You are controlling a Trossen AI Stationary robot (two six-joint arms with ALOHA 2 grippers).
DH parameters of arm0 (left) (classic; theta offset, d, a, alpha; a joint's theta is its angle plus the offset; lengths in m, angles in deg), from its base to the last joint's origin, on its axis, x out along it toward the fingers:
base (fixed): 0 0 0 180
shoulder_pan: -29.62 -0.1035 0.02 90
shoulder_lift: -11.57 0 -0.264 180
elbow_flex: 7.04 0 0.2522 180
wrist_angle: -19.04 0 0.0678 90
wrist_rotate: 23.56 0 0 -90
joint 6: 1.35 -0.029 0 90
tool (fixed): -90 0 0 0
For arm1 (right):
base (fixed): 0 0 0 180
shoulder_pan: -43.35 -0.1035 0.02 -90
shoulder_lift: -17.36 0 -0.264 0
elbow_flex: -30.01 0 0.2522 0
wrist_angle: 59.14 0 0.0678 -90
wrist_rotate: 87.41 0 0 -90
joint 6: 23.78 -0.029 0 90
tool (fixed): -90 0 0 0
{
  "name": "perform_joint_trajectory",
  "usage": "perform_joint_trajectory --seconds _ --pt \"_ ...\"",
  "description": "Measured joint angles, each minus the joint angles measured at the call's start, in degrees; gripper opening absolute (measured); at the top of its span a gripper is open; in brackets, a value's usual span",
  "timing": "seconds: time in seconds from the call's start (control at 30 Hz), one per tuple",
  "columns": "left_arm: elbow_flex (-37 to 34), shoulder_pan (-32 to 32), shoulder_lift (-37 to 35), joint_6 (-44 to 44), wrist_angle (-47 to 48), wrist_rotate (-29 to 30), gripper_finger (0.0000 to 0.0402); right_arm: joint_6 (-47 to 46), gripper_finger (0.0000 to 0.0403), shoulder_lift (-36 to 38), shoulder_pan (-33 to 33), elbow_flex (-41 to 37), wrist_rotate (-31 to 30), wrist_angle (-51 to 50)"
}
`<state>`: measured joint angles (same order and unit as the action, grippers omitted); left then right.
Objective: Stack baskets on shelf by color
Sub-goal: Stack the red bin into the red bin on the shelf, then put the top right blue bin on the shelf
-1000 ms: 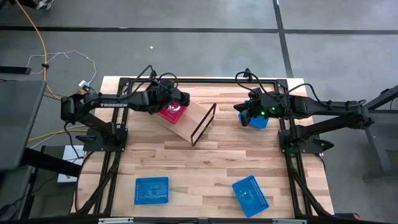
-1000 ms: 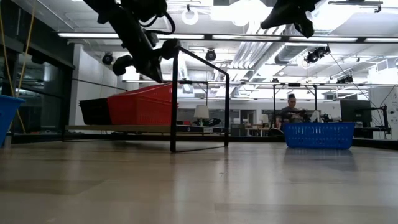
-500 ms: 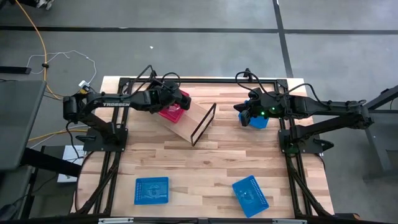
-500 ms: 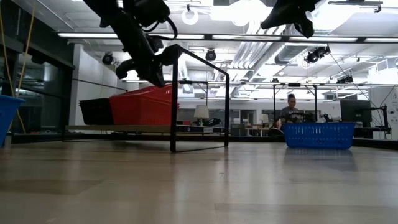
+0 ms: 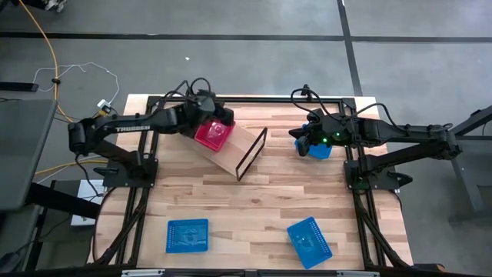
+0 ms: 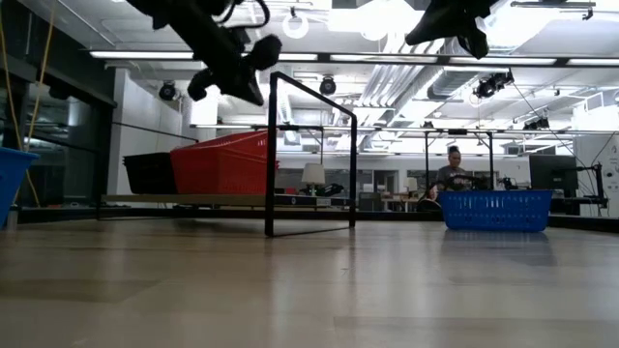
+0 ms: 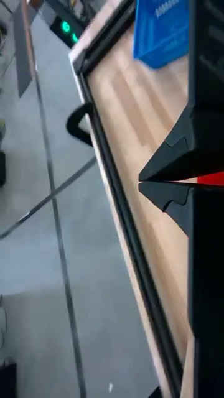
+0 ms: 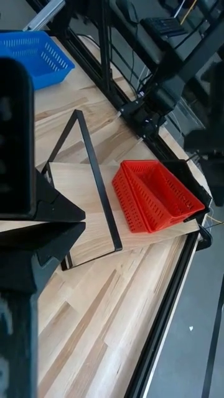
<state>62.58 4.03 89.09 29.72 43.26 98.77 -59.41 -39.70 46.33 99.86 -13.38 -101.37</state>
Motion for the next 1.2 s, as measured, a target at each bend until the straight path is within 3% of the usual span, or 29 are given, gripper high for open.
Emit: perform_joint_trajectory --seconds 0.2,0.4,0.63,0.8,1.03,1.2 --pt "-0.08 -6.07 4.99 1.22 -0.01 -11.77 0.0000 0.04 0.0000 0.00 0.00 0.00 -0.07 -0.02" --pt "-0.07 -6.08 8.53 2.50 0.02 -14.50 0.0000 -0.11 0.0000 0.00 0.00 0.00 -0.02 -0.02" --pt "-0.09 -5.42 8.34 1.79 1.35 -13.45 0.0000 -0.13 0.0000 0.00 0.00 0.00 -0.07 -0.02" --pt "-0.09 -5.46 1.76 -1.94 1.31 -13.95 0.0000 -0.08 0.0000 0.00 0.00 0.00 -0.09 -0.02" --pt "-0.09 -2.02 -13.02 -11.74 3.03 -28.75 0.0000 0.04 0.0000 0.00 0.00 0.00 -0.12 0.00" --pt "-3.34 6.48 -23.79 -10.11 0.67 -25.54 0.0000 -0.46 0.0000 0.00 0.00 0.00 -0.37 0.70"
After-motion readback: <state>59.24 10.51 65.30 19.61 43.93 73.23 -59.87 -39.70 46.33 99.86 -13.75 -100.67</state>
